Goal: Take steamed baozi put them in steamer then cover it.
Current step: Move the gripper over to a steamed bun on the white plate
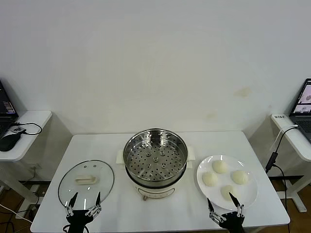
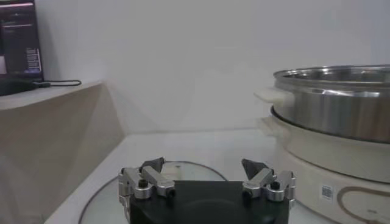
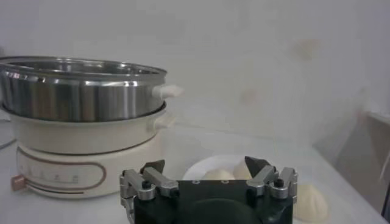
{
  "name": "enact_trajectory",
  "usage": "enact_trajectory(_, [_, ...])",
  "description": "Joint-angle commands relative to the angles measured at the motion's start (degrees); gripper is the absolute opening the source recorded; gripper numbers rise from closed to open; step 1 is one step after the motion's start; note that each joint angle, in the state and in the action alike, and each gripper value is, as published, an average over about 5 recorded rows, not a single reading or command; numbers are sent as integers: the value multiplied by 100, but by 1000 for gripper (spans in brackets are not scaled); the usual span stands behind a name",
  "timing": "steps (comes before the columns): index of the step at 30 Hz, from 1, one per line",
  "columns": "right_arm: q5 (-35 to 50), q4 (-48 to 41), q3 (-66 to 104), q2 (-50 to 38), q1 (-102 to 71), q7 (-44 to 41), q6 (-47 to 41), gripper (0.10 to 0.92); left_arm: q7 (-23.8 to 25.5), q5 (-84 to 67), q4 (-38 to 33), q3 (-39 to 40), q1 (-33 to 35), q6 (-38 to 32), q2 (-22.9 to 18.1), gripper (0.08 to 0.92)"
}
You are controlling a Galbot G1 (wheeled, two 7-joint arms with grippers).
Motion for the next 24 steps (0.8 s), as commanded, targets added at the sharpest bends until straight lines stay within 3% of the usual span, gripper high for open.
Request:
enact_trajectory(1, [-374, 32, 253, -87, 168, 63, -55, 823, 129, 55, -52, -65, -55, 55, 45, 823])
enact_trajectory(8, [-1843, -244, 1142, -1229, 975, -287, -583, 823, 168, 209, -12, -92, -366, 36, 130, 823])
enact_trajectory(14, [-2539, -757, 1539, -2644, 1466, -1353, -974, 823, 204, 266, 1, -62, -464, 52, 192, 823])
enact_trajectory(24, [-2791, -1998, 167, -4674, 2855, -3035, -956, 823, 238, 415, 62, -43, -461, -12, 137, 823])
